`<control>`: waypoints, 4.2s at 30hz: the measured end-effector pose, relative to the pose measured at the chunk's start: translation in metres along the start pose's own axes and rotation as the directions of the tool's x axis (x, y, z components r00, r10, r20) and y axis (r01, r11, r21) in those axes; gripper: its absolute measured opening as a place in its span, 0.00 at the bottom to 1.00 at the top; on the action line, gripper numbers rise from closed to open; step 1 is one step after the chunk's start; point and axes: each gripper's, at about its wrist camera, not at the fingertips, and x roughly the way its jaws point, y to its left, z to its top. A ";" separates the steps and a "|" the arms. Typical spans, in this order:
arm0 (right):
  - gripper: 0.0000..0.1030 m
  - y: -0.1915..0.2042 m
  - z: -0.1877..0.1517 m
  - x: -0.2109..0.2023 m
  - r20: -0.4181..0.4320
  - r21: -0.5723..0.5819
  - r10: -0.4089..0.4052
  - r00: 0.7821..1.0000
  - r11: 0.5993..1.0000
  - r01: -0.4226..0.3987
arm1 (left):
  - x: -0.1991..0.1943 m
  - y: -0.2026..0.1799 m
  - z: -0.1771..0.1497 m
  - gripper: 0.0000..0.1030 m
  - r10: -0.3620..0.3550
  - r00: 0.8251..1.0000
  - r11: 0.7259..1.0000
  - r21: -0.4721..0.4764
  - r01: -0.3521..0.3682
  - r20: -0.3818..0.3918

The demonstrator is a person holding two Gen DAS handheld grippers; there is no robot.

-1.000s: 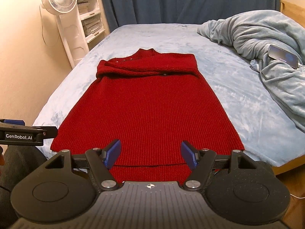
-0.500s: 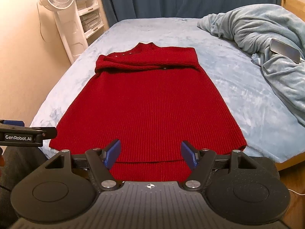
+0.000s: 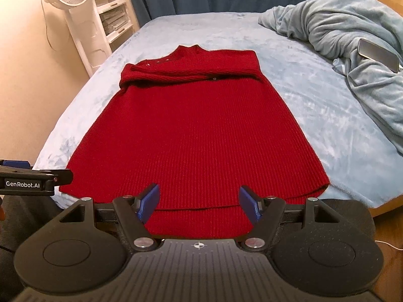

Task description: Fold small clothes

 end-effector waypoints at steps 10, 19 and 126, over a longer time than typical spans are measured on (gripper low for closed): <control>0.69 -0.008 0.002 0.018 -0.039 0.012 -0.010 0.999 1.000 0.011 | 0.023 -0.001 0.001 1.00 -0.006 0.998 1.000 0.002 0.006 -0.062; 0.69 -0.015 0.012 0.040 -0.063 0.003 -0.035 0.997 0.999 0.036 | 0.049 -0.001 0.003 1.00 -0.001 0.992 1.000 -0.010 0.000 -0.127; 0.64 -0.225 0.210 0.291 -0.041 0.559 0.002 0.999 0.829 0.022 | 0.265 0.101 0.272 0.83 -0.064 0.996 0.978 -0.195 0.074 0.057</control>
